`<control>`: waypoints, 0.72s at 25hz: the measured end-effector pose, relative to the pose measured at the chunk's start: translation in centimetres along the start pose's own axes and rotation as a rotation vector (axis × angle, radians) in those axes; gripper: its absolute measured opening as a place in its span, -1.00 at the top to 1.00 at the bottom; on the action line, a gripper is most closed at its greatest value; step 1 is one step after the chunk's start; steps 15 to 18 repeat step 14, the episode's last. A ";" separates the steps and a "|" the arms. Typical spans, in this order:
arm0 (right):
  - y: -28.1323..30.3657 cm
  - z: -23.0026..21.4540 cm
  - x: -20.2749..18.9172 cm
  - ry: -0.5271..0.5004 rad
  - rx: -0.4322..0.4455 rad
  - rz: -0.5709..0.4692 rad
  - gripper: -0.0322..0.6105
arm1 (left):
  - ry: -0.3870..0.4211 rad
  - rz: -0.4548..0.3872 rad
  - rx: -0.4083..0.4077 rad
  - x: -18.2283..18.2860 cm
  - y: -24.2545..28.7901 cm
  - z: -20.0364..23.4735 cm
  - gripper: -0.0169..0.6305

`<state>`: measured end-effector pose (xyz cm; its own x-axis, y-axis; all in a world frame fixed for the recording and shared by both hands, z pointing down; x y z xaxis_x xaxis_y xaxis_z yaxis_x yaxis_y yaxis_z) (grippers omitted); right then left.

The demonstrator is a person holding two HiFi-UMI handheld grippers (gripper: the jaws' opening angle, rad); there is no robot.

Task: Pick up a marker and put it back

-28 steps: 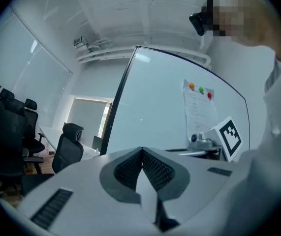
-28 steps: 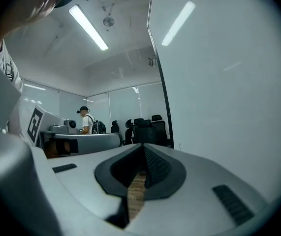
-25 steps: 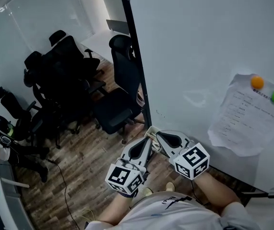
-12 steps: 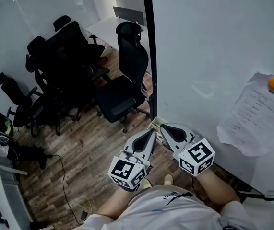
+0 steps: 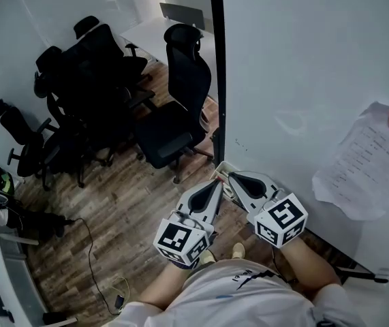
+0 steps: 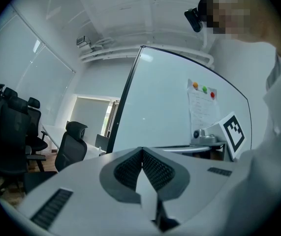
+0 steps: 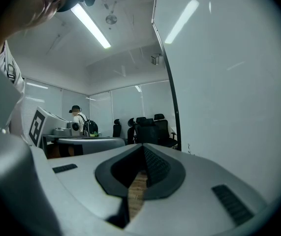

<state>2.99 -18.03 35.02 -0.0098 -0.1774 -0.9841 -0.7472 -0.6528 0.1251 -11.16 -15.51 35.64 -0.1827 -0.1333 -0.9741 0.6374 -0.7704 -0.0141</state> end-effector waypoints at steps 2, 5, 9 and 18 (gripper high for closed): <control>0.0 -0.1 -0.1 0.000 -0.003 0.002 0.86 | -0.002 0.000 -0.002 -0.1 0.0 0.0 0.91; 0.0 -0.1 -0.4 0.006 -0.005 0.008 0.86 | -0.006 0.002 -0.003 -0.2 0.1 0.0 0.91; 0.1 -0.1 -0.4 0.010 -0.008 0.011 0.86 | -0.011 0.005 -0.001 -0.2 0.0 0.1 0.91; 0.2 -0.2 -0.8 0.011 -0.011 0.012 0.86 | -0.011 0.005 -0.003 -0.6 0.0 0.3 0.91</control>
Point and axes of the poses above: the fingertips, and each gripper's own axes: y forward along the fingers, z to its left, x out of its top, the point moved 8 cm from there along -y, backward along the fingers, and after that the axes turned 1 degree about -z, right-handed, at the moved point
